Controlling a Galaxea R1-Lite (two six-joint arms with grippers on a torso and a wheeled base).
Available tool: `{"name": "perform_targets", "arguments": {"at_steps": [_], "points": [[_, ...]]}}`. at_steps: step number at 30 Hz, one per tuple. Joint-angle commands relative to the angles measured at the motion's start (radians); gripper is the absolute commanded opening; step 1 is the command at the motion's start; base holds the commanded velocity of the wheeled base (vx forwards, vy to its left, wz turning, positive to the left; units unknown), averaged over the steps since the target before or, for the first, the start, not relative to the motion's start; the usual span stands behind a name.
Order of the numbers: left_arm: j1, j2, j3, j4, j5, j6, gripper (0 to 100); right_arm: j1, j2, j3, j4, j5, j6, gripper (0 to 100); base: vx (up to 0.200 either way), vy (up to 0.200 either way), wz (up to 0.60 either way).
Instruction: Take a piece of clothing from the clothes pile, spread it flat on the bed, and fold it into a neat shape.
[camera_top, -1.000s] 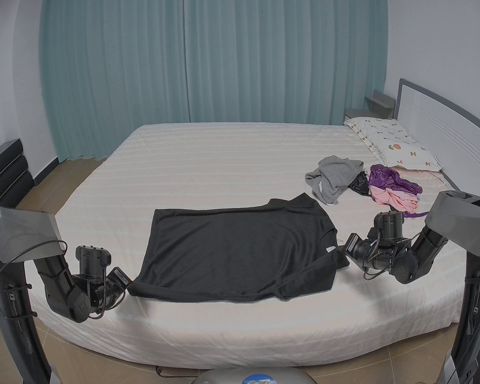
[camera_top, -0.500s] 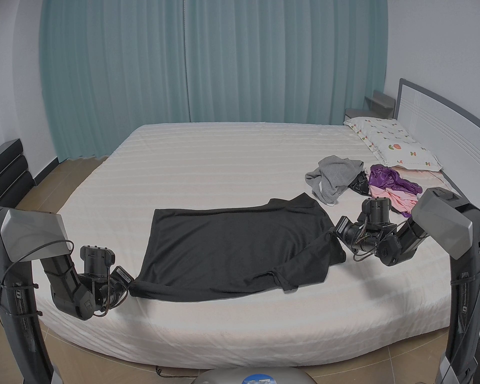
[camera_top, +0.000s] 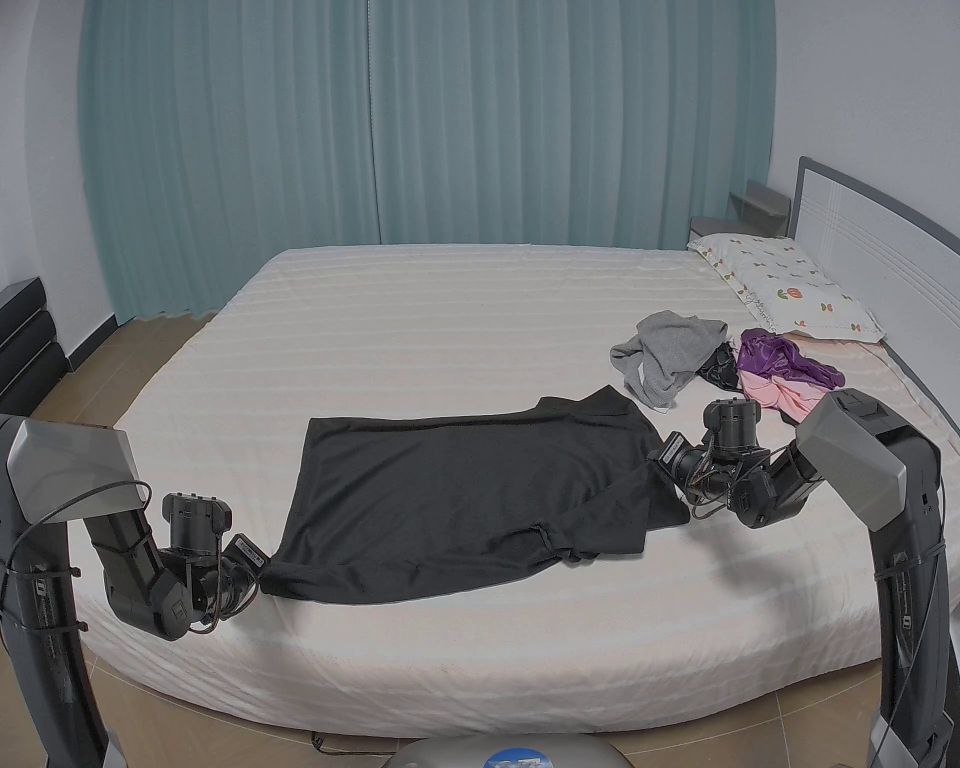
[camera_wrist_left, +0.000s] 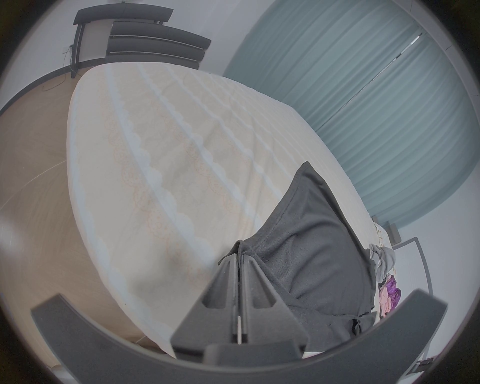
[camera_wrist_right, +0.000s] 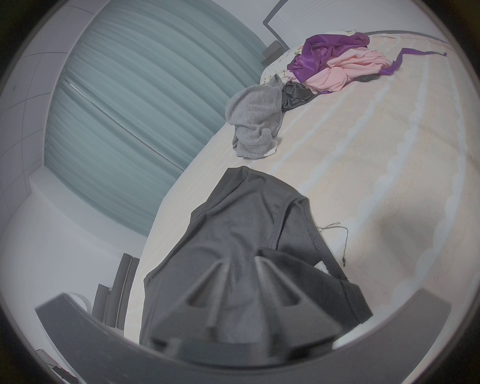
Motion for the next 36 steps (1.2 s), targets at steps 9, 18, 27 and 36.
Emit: {"name": "perform_targets", "arguments": {"at_steps": [9, 18, 27, 36], "points": [[0.002, 0.002, 0.000, 0.000, -0.003, 0.000, 0, -0.003, -0.131, 0.229, -0.123, 0.059, 0.006, 100, 0.000, 0.000, 0.00], [0.007, -0.001, 0.005, 0.000, -0.017, -0.002, 0, 0.054, -0.201, 0.438, -0.134, 0.139, -0.020, 100, 0.000, 0.000, 0.00], [0.007, -0.001, 0.006, 0.000, -0.017, 0.000, 0, 0.120, -0.138, 0.413, -0.132, 0.133, -0.063, 100, 0.000, 0.000, 0.00], [0.007, -0.001, 0.005, 0.000, -0.018, -0.002, 0, 0.132, -0.105, 0.364, -0.104, 0.119, -0.077, 100, 0.000, 0.000, 0.00]]}}
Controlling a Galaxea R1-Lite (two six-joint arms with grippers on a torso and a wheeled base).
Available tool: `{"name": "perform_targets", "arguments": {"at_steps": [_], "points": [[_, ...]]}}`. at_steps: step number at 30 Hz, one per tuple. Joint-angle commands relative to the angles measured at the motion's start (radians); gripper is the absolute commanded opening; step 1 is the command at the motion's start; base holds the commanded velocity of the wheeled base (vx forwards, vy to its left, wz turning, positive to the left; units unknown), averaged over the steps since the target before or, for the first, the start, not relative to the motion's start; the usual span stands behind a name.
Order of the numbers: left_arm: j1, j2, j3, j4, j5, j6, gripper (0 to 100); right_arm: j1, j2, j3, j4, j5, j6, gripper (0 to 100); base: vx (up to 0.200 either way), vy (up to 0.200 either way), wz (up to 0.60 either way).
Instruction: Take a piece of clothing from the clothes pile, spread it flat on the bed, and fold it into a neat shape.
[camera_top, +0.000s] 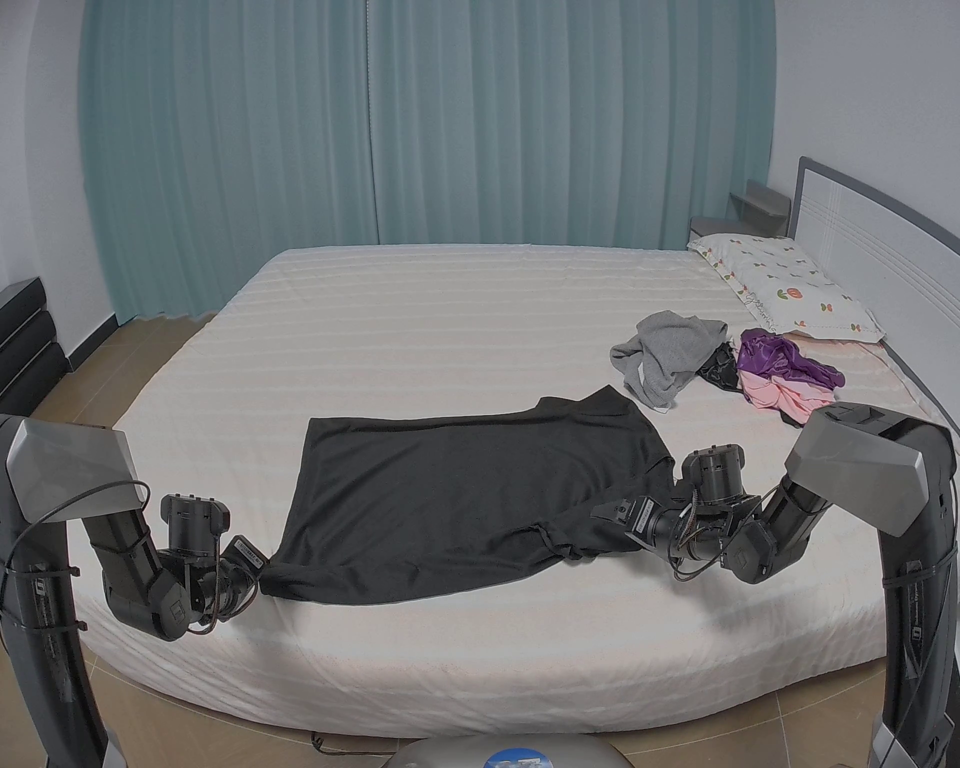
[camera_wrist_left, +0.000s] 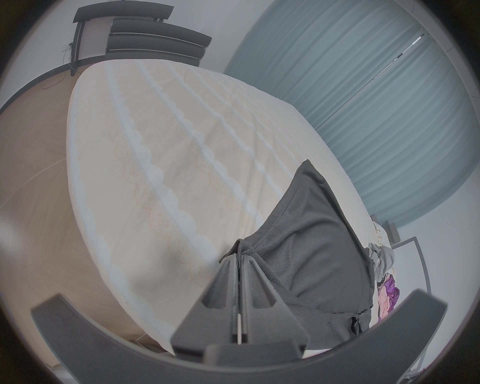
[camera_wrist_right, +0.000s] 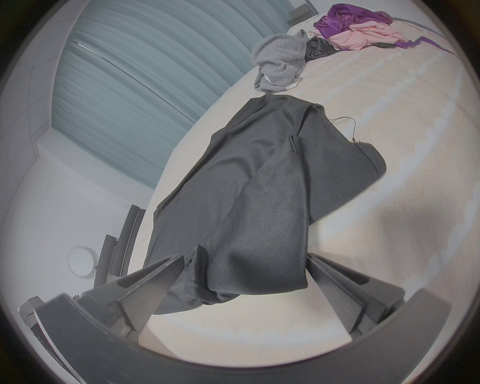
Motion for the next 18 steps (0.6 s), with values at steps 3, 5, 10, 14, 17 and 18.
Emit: {"name": "perform_targets", "arguments": {"at_steps": [3, 5, 10, 14, 17, 18], "points": [[0.000, -0.001, -0.001, -0.001, 0.001, -0.001, 0, 0.001, 0.009, -0.010, 0.006, -0.005, 0.000, 100, 0.000, 0.000, 0.00], [0.003, 0.000, -0.003, -0.001, 0.001, -0.001, 0, -0.002, 0.001, 0.001, 0.011, -0.013, -0.001, 0, 0.000, 0.000, 0.00], [0.008, -0.001, -0.003, -0.001, 0.001, 0.001, 0, -0.019, -0.049, 0.039, 0.051, -0.013, -0.006, 0, 0.000, 0.000, 0.00], [0.008, -0.010, 0.002, -0.001, 0.001, 0.001, 0, -0.059, -0.103, 0.089, 0.049, 0.000, -0.003, 0, 0.000, 0.000, 0.00], [0.009, -0.041, 0.010, -0.001, 0.002, 0.002, 0, -0.086, -0.164, 0.160, 0.048, 0.027, 0.003, 0, 0.000, 0.000, 0.00], [0.009, -0.050, 0.013, -0.001, 0.002, 0.002, 0, -0.094, -0.183, 0.185, 0.046, 0.038, -0.001, 0, 0.000, 0.000, 0.00]]}}
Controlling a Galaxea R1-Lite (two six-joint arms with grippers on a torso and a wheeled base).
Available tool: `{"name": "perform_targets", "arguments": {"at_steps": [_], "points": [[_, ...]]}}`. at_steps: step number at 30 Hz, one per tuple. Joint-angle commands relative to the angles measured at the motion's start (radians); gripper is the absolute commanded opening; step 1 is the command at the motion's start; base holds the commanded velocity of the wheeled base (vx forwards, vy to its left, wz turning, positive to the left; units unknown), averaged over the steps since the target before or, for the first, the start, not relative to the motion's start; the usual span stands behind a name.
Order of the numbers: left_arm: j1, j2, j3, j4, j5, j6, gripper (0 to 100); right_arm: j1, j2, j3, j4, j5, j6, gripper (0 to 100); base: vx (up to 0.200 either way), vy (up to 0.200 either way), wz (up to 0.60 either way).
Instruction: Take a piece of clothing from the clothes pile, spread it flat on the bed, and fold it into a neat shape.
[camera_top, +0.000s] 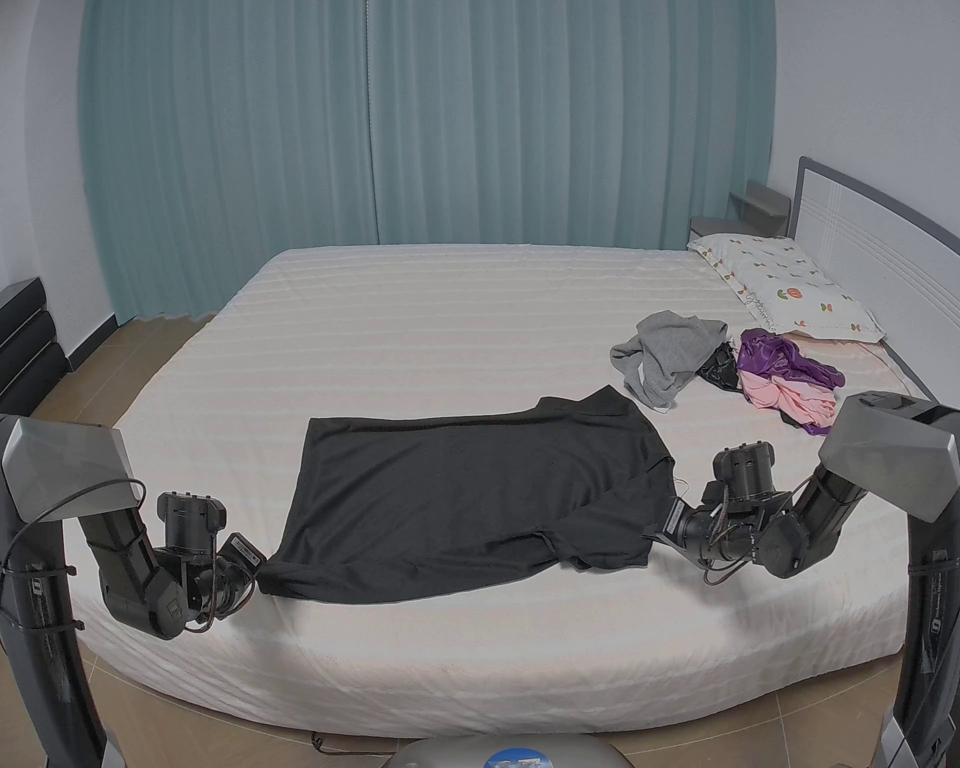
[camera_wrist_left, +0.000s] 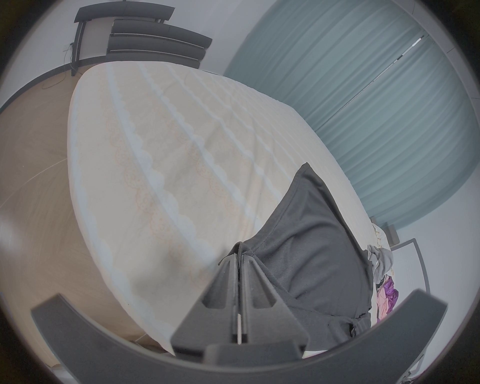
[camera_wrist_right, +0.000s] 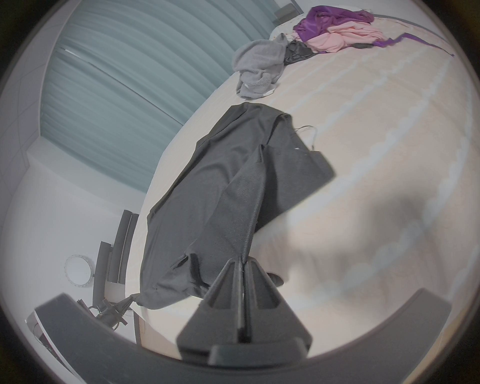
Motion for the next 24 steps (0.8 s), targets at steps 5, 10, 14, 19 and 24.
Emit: {"name": "perform_targets", "arguments": {"at_steps": [5, 10, 14, 19, 24], "points": [[0.001, -0.072, 0.026, 0.001, 0.003, 0.007, 0, -0.087, -0.213, 0.211, -0.006, 0.068, -0.002, 0, 0.000, 0.000, 0.00], [0.011, -0.091, 0.033, 0.007, 0.001, 0.029, 0, -0.124, -0.331, 0.320, 0.003, 0.112, -0.003, 0, 0.000, 0.000, 0.00], [0.009, -0.103, 0.066, 0.009, 0.001, 0.087, 0, -0.126, -0.426, 0.440, 0.008, 0.115, -0.022, 0, 0.000, 0.000, 0.00], [0.005, -0.108, 0.095, 0.013, 0.001, 0.139, 0, -0.138, -0.455, 0.544, 0.008, 0.112, -0.091, 0, 0.000, 0.000, 0.00], [0.003, -0.105, 0.133, 0.013, 0.001, 0.222, 0, -0.150, -0.447, 0.610, 0.008, 0.112, -0.137, 0, 0.000, 0.000, 0.00]]}}
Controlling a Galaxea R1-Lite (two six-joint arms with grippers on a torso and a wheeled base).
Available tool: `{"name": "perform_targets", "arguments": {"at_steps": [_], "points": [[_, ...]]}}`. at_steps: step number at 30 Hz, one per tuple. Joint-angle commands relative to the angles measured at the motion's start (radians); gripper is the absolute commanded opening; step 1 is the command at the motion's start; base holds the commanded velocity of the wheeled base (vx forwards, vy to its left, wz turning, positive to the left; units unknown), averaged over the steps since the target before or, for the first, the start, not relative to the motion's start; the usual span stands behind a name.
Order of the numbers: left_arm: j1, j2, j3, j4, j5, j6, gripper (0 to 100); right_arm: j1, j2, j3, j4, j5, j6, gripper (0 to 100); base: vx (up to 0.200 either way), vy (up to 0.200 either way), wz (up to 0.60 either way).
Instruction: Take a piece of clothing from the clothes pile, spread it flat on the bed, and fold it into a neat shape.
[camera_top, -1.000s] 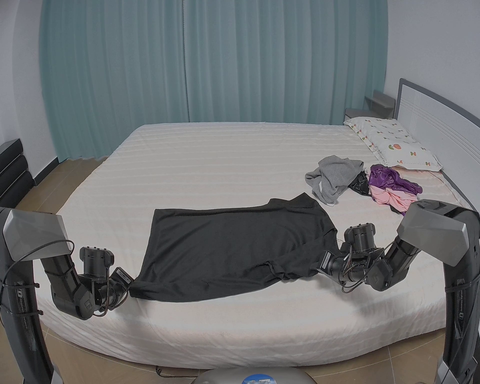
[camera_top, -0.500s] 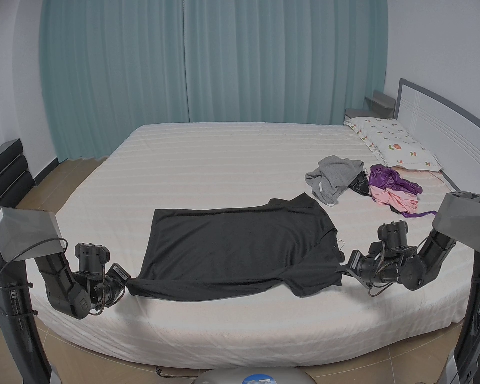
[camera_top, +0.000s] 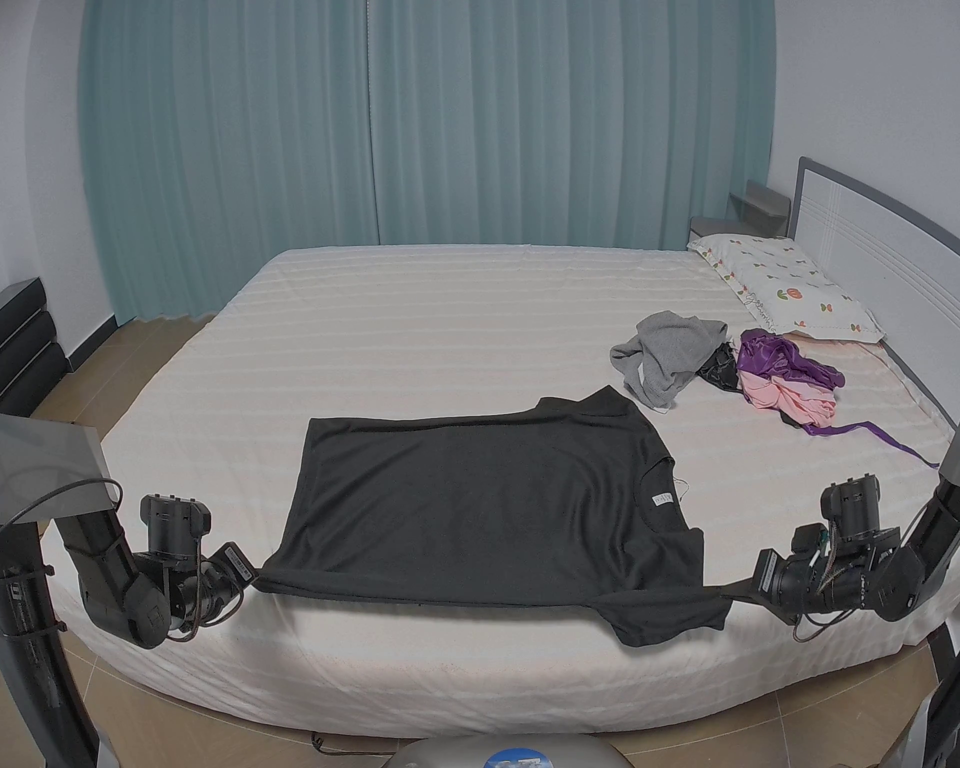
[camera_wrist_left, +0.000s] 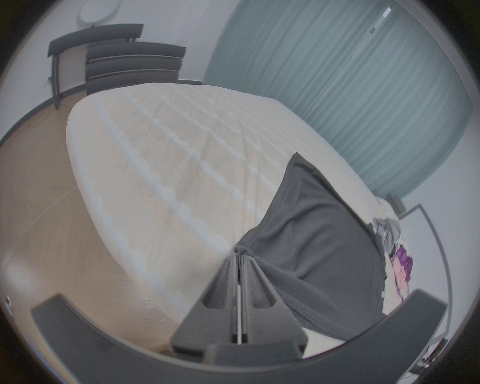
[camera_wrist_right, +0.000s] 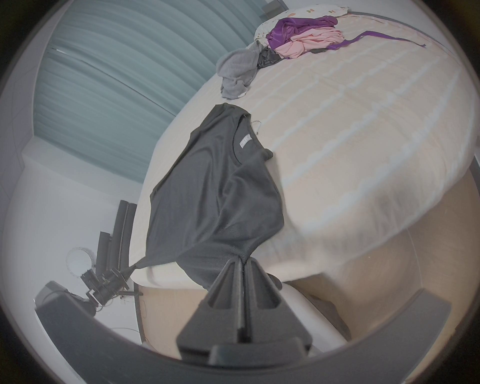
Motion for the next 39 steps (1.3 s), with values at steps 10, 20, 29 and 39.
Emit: {"name": "perform_targets", "arguments": {"at_steps": [10, 20, 29, 39], "points": [[-0.017, 0.001, 0.090, 0.007, 0.001, 0.124, 0, -0.010, 0.036, 0.156, 0.002, -0.009, -0.129, 0, 0.000, 0.000, 0.00], [-0.036, 0.026, 0.093, 0.020, 0.001, 0.127, 0, 0.001, 0.131, 0.112, -0.010, -0.006, -0.155, 100, 0.000, 0.000, 0.00], [-0.039, 0.032, 0.091, 0.020, 0.001, 0.127, 0, 0.003, 0.212, -0.013, -0.016, -0.008, -0.152, 100, 0.000, 0.000, 0.00], [-0.039, 0.046, 0.091, 0.023, 0.001, 0.127, 0, 0.055, 0.304, -0.100, -0.095, -0.069, -0.142, 100, 0.000, 0.000, 0.00]]}}
